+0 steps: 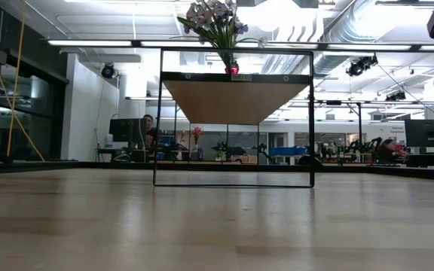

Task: Pick and place flowers into a vace then onto a shelf
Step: Put the blue vase with flowers on the shelf

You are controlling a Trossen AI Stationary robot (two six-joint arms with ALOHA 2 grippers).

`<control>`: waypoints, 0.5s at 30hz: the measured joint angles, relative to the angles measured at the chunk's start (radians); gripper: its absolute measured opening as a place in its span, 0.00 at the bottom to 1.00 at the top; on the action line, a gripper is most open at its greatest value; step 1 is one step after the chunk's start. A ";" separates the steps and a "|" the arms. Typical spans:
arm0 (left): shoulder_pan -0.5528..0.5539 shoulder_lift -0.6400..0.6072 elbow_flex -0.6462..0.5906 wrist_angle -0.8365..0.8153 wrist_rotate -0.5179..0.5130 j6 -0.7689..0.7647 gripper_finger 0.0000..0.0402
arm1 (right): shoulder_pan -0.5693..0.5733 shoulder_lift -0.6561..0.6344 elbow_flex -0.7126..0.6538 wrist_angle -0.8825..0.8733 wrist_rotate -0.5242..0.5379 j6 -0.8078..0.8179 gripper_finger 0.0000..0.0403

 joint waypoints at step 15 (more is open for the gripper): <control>0.000 0.000 0.000 -0.002 0.045 0.020 0.96 | 0.000 0.197 0.000 -0.003 -0.055 -0.002 0.28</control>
